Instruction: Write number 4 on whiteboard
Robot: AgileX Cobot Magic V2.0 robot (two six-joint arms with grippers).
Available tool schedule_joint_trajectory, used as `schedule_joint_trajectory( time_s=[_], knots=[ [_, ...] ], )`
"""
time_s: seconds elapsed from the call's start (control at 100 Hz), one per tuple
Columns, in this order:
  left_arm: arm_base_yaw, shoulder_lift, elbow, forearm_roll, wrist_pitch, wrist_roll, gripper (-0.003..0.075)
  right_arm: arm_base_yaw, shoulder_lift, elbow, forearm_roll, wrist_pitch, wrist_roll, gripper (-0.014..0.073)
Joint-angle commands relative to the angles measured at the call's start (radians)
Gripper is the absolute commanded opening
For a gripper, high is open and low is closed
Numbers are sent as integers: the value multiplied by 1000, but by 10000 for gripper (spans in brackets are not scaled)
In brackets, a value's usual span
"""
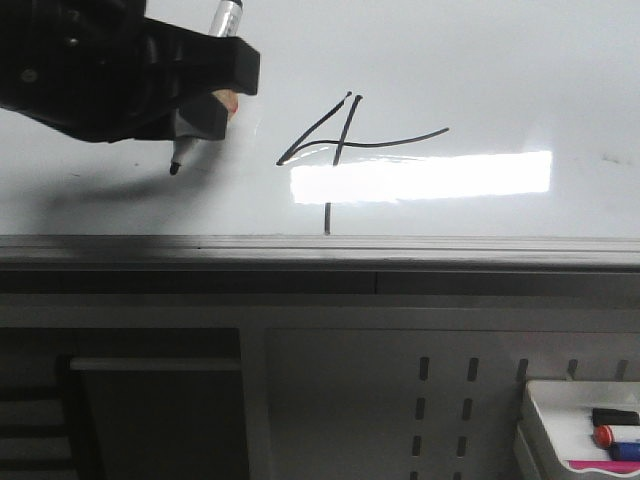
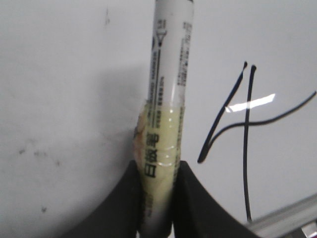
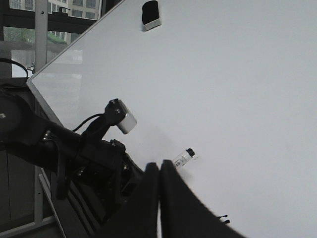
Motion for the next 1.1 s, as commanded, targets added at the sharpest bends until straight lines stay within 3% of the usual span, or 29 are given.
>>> schedule_joint_trajectory(
  time_s=[0.0,0.14,0.3,0.89,1.09],
  knots=[
    [-1,2,-55,6,-91,-8,-20,-5,-6,-26,20,-40,-4,-66],
    [-1,47,-67,-3,-152,-10,-20,-5,-6,-26,26,-15,-4,-66],
    [-1,75,-67,-112,-248,-10,-20,-5,-6,-15,31,-8,-4,-66],
    [21,135,-88,-110,-152,-10,-20,-5,-6,22,98,-61,-4,-66],
    [45,135,-88,-180,-130,-10,-20,-5,-6,22,98,-61,-4,-66]
  ],
)
